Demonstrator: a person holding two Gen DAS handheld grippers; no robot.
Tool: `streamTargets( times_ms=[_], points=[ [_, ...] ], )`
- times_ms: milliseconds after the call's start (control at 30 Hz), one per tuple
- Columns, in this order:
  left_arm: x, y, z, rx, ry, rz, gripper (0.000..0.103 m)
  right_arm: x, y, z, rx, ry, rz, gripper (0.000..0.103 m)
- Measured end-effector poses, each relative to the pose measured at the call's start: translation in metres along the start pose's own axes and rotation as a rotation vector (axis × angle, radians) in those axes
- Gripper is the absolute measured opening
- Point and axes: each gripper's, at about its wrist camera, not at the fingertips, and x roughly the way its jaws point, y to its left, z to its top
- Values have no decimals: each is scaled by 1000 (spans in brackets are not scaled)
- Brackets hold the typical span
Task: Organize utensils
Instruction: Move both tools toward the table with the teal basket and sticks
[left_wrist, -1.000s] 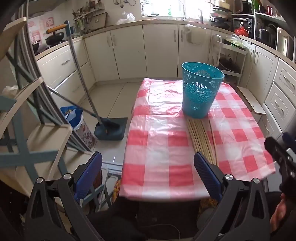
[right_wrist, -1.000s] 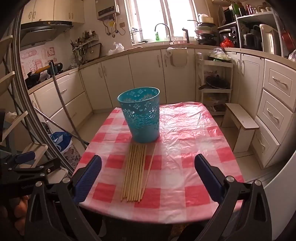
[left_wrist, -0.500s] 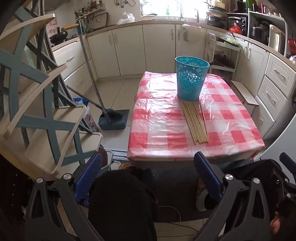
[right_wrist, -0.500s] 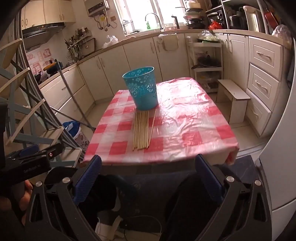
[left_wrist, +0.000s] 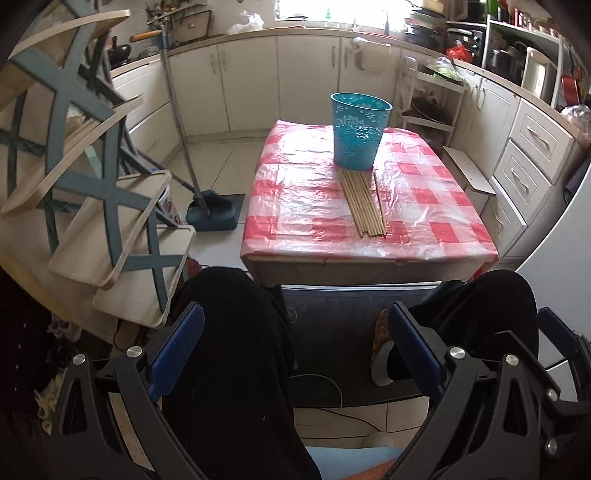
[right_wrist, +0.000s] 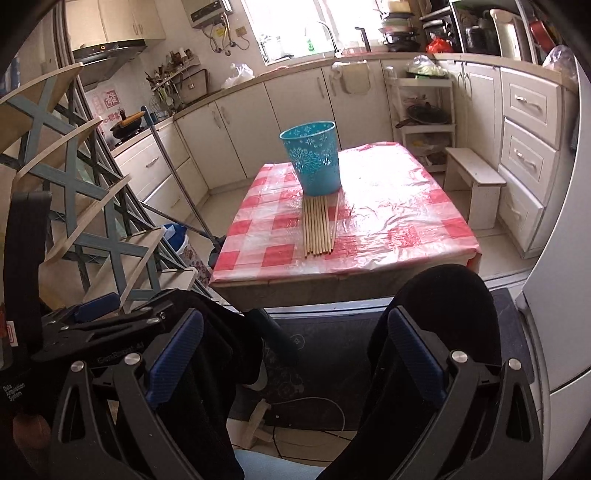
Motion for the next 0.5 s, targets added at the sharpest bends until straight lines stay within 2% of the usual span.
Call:
streamTargets(
  times_ms=[133, 333, 500],
  points=[
    [-6, 7, 2, -20, -8, 12, 95, -10, 6, -1, -27, -40, -15, 96],
    [-10, 9, 3, -19, -11, 15, 95, -18, 5, -3, -5, -78, 14, 96],
    [-11, 10, 2, -23, -14, 20, 95, -18, 8, -3, -7, -81, 11, 96]
  ],
)
